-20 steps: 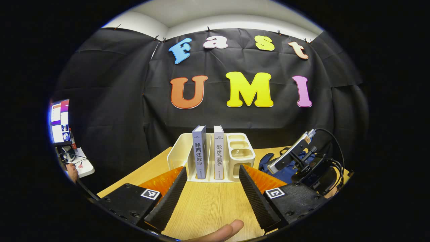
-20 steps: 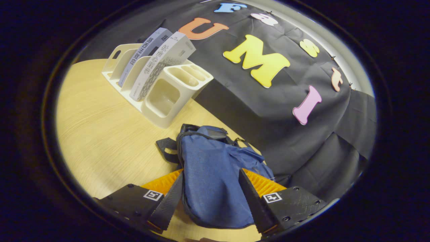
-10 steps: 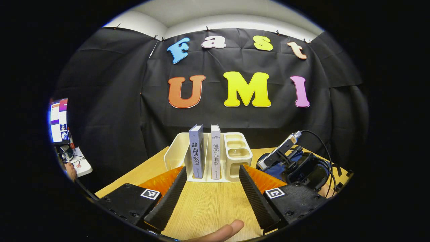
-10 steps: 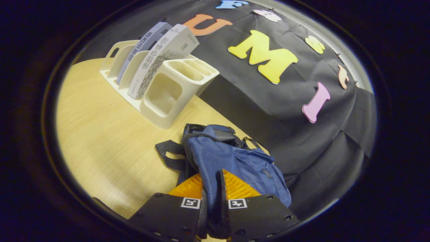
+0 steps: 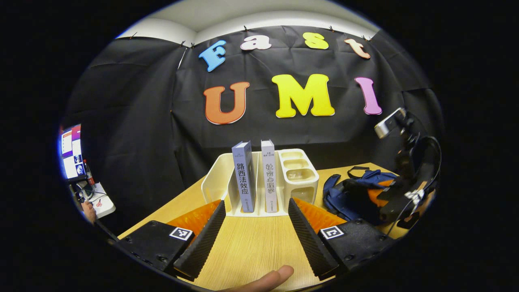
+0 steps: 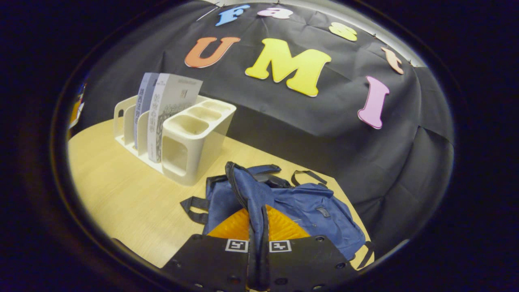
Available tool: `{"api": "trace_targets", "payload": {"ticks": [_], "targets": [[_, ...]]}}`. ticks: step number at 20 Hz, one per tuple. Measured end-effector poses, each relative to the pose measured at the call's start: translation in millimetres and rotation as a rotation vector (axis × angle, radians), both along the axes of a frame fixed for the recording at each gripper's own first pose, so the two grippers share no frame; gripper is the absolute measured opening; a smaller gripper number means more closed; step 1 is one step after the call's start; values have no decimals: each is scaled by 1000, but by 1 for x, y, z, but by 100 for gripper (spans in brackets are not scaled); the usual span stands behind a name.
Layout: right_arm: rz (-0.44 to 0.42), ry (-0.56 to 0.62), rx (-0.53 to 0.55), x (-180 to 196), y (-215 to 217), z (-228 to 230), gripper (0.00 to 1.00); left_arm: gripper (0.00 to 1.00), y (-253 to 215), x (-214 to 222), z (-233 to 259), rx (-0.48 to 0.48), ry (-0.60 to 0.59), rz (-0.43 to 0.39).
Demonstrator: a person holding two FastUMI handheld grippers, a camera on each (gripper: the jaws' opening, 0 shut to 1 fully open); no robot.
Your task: Open the schoolbag, grab two books from the bookshelf and put them into the schoolbag.
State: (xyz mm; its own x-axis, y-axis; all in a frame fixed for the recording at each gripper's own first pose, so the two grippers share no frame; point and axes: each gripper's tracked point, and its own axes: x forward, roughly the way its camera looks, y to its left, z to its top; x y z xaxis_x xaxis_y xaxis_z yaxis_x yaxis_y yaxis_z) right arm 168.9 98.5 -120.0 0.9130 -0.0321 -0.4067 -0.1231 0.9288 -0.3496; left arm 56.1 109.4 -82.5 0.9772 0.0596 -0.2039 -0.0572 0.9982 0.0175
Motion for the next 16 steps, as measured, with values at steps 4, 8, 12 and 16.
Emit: {"api": "trace_targets", "payload": {"ticks": [4,8,12,16], "targets": [[4,-37,43,8,-37,29,4,98,-9,12,-9,-7,8,2],[7,-55,108,18,-73,58,4,98,-11,25,-2,27,-17,9],[-2,-100,135,29,-107,93,4,98,-13,54,12,15,-10,3],[-21,-147,149,42,-136,126,6,98,-21,91,35,6,-13,-6]]}}
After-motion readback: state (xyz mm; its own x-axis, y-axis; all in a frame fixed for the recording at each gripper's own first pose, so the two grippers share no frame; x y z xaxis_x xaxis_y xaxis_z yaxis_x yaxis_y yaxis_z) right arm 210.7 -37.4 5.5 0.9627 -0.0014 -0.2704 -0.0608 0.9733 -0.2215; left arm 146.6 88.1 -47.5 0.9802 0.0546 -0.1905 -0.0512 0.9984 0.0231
